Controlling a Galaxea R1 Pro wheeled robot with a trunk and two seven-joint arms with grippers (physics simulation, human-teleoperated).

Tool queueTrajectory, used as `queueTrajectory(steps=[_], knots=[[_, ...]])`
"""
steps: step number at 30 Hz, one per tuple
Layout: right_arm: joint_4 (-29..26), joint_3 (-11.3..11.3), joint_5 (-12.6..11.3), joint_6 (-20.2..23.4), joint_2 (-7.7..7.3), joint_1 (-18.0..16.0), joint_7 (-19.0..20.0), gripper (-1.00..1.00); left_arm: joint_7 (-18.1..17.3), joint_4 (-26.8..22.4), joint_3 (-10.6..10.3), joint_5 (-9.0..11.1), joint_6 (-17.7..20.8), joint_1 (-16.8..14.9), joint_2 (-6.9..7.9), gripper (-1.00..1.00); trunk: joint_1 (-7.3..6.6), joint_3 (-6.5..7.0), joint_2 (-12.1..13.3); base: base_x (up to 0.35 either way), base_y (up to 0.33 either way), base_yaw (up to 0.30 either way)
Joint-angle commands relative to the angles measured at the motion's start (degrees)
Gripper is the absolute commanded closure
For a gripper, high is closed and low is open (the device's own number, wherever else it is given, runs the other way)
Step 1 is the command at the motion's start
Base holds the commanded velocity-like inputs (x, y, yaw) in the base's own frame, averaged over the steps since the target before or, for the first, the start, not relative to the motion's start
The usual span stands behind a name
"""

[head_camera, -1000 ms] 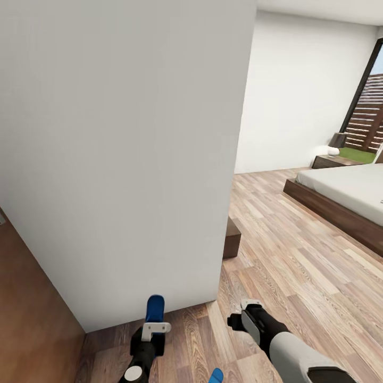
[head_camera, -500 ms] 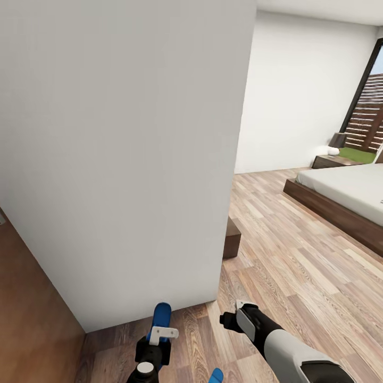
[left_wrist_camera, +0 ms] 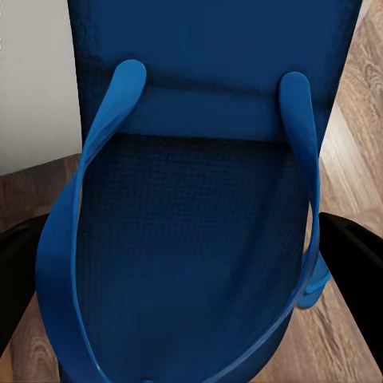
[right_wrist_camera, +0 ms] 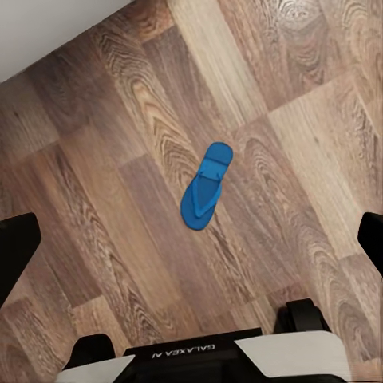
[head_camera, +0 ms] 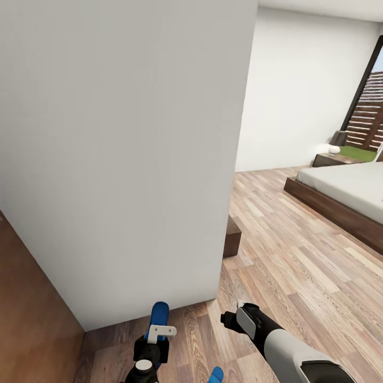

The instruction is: In the bedroom, move the book from the bed onto either nightstand, and place the two sandals side by side next to the bed.

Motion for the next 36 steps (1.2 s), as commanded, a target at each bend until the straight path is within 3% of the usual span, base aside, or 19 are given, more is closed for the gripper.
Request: queueTrajectory(steps=[1,13,17,18,22,27,36], knots=[[-0.1,-0.1,-0.5,0.3,0.02,0.0,-0.5,-1.00,0.5,-0.1,-0.2,0.3,0.2,-0.1,0.07,1.00,0.24,-0.36,-0.5,0.000,0.000,0.000],[-0.3,-0.1,-2.3,3.3,0.00,0.0,-0.9,-1.00,0.3,-0.7,-0.2,0.3,1.1,-0.9,-0.65,1.00,2.88,-3.60,-5.3,0.000,0.000,0.000],[-0.3,-0.1,-3.5,4.3,0.00,0.0,-0.9,-1.00,0.3,-0.9,-0.2,0.3,5.1,-2.0,-1.32,1.00,3.76,-4.68,-6.9,0.000,0.000,0.000],[-0.3,-0.1,-4.7,4.5,0.00,0.0,-1.0,-1.00,0.2,-1.1,0.0,0.3,7.8,-3.2,-1.54,1.00,3.97,-4.95,-7.3,0.000,0.000,0.000],[-0.3,-0.1,-6.2,4.6,0.00,0.0,-1.0,-1.00,0.1,-1.3,2.8,0.3,15.1,-7.0,-2.14,1.00,4.85,-6.03,-8.9,0.000,0.000,0.000],[-0.3,-0.1,-6.4,4.7,0.00,0.0,-1.2,-1.00,-0.3,-1.3,5.0,0.3,19.2,-8.7,-2.38,1.00,5.95,-7.39,-10.9,0.000,0.000,0.000],[-0.4,-0.1,-6.5,4.7,-0.13,0.0,-1.2,-1.00,-0.5,-1.0,6.0,0.5,20.8,-9.4,-2.43,1.00,7.93,-9.82,-14.5,0.000,0.000,0.000]])
